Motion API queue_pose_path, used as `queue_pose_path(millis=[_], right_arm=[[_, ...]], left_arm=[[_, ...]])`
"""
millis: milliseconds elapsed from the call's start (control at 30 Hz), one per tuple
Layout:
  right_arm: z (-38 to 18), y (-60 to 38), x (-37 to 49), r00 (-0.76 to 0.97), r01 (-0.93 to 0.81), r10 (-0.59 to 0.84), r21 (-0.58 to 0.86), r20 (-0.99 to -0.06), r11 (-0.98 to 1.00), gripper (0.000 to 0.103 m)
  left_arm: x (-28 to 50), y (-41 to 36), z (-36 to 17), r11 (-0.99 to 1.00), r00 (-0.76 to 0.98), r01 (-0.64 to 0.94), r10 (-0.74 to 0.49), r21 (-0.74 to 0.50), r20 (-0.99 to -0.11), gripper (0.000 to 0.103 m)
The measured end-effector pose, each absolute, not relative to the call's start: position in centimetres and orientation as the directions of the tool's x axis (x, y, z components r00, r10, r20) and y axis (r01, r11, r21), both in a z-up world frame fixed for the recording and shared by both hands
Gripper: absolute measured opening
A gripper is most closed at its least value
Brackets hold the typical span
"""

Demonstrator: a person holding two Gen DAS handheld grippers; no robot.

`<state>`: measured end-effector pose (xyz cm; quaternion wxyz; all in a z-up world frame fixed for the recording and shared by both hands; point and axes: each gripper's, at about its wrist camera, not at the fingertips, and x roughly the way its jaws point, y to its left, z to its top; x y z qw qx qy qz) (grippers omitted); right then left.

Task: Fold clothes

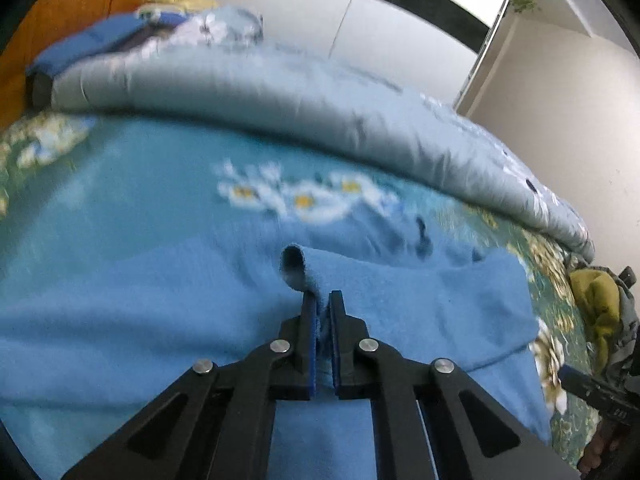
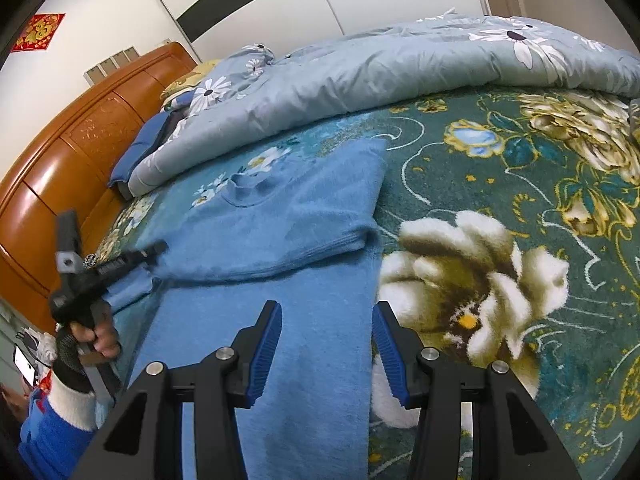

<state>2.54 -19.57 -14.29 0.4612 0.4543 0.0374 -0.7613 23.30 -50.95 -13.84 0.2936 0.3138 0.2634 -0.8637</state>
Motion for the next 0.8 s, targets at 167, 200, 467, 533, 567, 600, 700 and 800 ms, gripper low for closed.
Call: queue_pose_path(millis=[167, 200, 467, 533, 567, 600, 700, 800], right_arm=[[-14.6, -20.0, 2.0, -0.171, 0.735, -0.659, 0.351, -0.732, -0.581, 0.051], [-14.7, -20.3, 1.9, -0.17, 0.734, -0.654, 0.348, -0.737, -0.583, 0.051], [-15.4, -20.4, 2.2, -0.162, 0.741, -0.645, 0.339, -0.747, -0.579, 0.051], [-15.5, -20.0, 2.2, -0.166, 0.737, -0.639, 0.336, -0.751, -0.586, 0.051], [-15.5, -19.9, 2.2, -0.167, 0.736, -0.637, 0.335, -0.753, -0.589, 0.051], [-15.5, -19.7, 2.2, -0.168, 0.734, -0.634, 0.333, -0.755, -0.592, 0.051], [-15.5, -19.2, 2.2, -0.172, 0.728, -0.63, 0.333, -0.758, -0.599, 0.051], [-15.4, -18.8, 2.4, -0.172, 0.715, -0.636, 0.349, -0.752, -0.606, 0.051]], left_arm=[[23.2, -53.7, -16.5, -0.656, -0.549, 0.719, -0.335, -0.229, -0.766, 0.006], [23.6, -53.9, -16.8, -0.647, -0.561, 0.717, -0.314, -0.259, -0.766, 0.006], [33.6, -52.2, -15.0, -0.5, -0.602, 0.777, -0.412, -0.383, -0.684, 0.035], [37.9, -52.2, -14.5, -0.395, -0.524, 0.847, -0.514, -0.355, -0.679, 0.035], [40.1, -52.2, -14.1, -0.344, -0.485, 0.874, -0.562, -0.344, -0.67, 0.036], [42.3, -52.2, -13.8, -0.29, -0.441, 0.897, -0.604, -0.333, -0.664, 0.036], [47.6, -52.6, -13.8, -0.159, -0.313, 0.946, -0.676, -0.283, -0.667, 0.048], [51.1, -53.2, -15.3, -0.074, -0.241, 0.964, -0.653, -0.256, -0.718, 0.048]])
